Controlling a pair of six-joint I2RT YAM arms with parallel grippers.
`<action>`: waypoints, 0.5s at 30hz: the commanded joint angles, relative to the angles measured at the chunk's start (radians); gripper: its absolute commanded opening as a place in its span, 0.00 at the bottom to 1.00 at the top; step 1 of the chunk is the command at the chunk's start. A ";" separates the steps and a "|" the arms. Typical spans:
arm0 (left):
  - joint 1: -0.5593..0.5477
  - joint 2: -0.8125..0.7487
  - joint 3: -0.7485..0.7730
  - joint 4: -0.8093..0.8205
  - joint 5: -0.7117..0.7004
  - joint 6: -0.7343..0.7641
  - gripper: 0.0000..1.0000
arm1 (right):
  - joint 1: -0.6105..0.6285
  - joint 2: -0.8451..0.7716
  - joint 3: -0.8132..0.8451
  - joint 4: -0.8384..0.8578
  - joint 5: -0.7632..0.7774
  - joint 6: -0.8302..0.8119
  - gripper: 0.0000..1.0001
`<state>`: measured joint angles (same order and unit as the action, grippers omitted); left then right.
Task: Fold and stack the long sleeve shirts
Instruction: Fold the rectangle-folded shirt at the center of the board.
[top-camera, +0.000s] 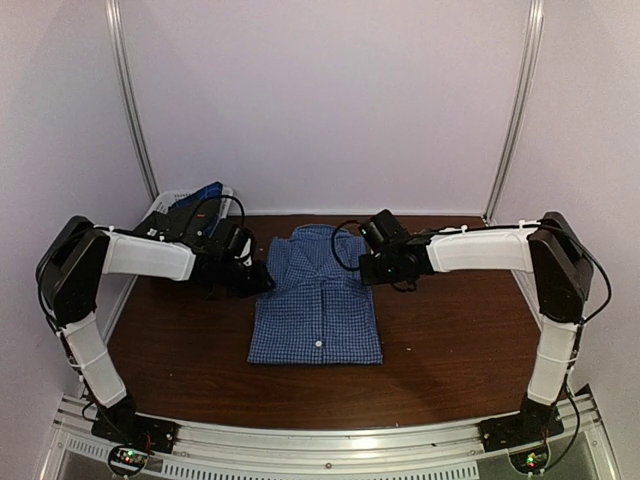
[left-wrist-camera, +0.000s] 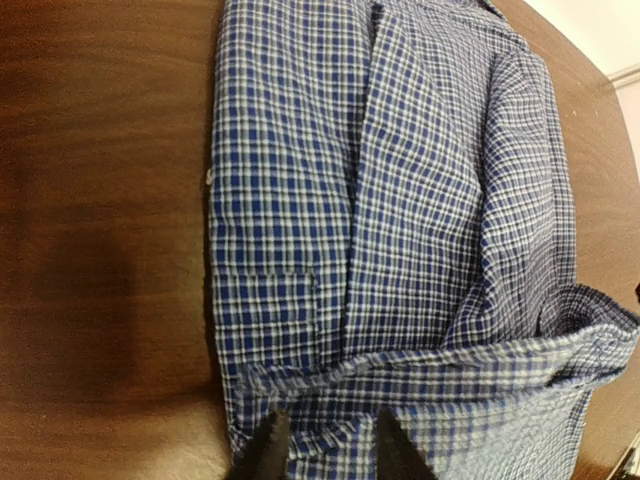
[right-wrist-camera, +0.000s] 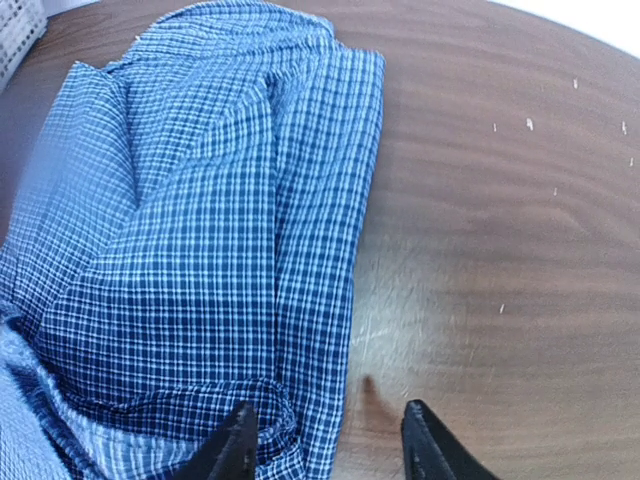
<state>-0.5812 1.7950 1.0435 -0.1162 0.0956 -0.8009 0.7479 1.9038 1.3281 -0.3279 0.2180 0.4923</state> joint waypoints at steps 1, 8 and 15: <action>0.022 -0.035 0.045 0.056 -0.035 0.031 0.47 | -0.010 -0.056 0.023 -0.024 0.029 -0.032 0.54; 0.027 -0.138 0.070 -0.009 -0.056 0.108 0.59 | 0.023 -0.200 -0.062 0.003 -0.051 -0.036 0.58; -0.034 -0.167 0.010 -0.001 0.051 0.104 0.40 | 0.138 -0.178 -0.081 0.072 -0.175 -0.034 0.49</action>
<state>-0.5701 1.6352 1.0801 -0.1329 0.0784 -0.7155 0.8280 1.6798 1.2446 -0.2962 0.1242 0.4656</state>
